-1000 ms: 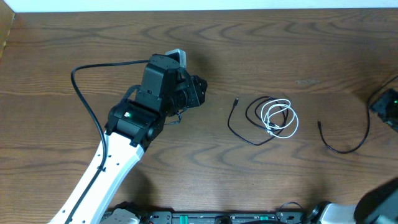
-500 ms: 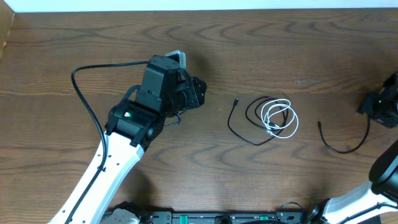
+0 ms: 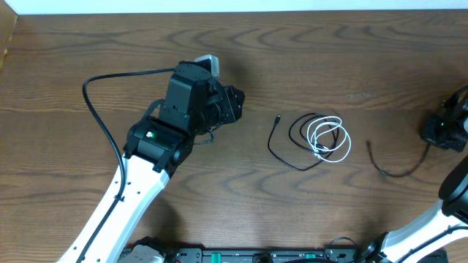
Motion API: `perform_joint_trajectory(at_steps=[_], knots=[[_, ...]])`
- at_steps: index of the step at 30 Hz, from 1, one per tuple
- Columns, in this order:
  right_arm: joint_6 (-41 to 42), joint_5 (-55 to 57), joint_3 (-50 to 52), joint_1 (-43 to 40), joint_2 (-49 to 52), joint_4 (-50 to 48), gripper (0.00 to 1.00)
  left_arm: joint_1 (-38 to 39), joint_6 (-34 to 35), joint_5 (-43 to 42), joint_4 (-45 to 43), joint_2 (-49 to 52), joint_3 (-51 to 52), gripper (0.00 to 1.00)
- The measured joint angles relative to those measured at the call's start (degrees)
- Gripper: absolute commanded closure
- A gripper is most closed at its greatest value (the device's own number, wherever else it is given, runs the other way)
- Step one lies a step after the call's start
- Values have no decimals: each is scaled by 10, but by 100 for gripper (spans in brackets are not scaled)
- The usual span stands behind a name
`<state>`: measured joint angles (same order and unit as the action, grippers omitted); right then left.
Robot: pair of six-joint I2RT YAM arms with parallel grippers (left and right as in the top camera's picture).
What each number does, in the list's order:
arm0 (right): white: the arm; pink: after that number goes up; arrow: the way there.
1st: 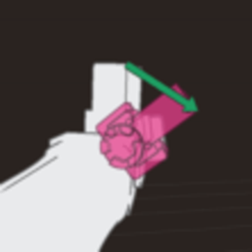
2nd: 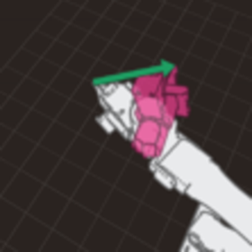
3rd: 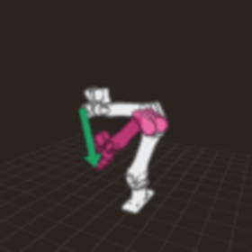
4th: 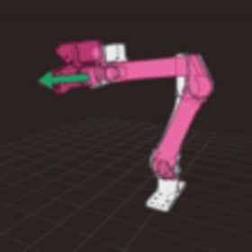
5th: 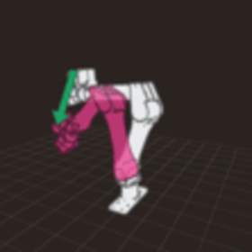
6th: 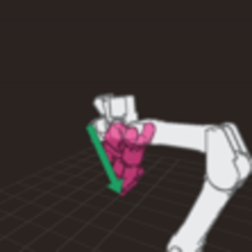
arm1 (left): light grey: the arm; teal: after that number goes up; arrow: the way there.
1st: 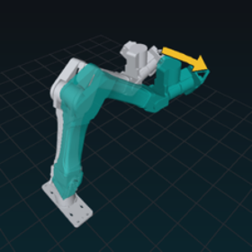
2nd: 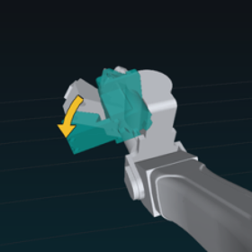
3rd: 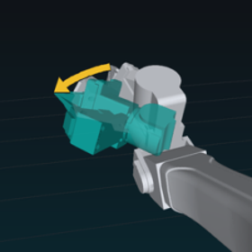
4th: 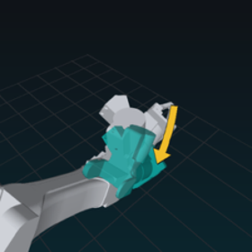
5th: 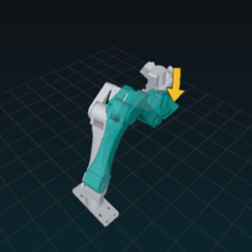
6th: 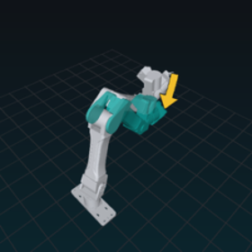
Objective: Untangle cables
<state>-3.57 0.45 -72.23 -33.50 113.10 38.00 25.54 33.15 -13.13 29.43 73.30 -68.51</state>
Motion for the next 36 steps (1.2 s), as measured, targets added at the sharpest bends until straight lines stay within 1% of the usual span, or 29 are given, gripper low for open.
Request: perform_joint_trajectory(at_steps=[6, 8, 11, 15, 20, 22, 25, 30, 32, 36], knots=[[3, -42, 0, 0, 0, -4, 99, 0, 0, 0, -6, 0, 0, 55], [6, -85, 0, -1, 0, -1, 99, 0, 0, 0, -6, 0, 0, 55], [9, -164, -14, -1, 1, 30, 99, 0, 0, 0, -7, 0, 0, 55], [14, -287, -98, -1, 1, 96, 99, 0, 0, 0, -7, 0, 0, 55], [23, -380, -217, -1, -13, 141, 99, 0, 0, 0, -8, 0, 0, 55], [42, -397, -248, -2, -26, 140, 99, 0, 0, 0, -8, 0, 0, 55], [92, -405, -287, -13, -57, 127, 99, 0, 0, 0, -8, 0, 0, 55], [143, -417, -293, -30, -98, 75, 99, 0, 0, 0, -8, 0, 0, 55], [150, -450, -293, -33, -110, 53, 99, 0, 0, 0, -9, 0, 0, 55], [162, -571, -293, -25, -131, 10, 99, 0, 0, 0, -12, 0, 0, 55]])
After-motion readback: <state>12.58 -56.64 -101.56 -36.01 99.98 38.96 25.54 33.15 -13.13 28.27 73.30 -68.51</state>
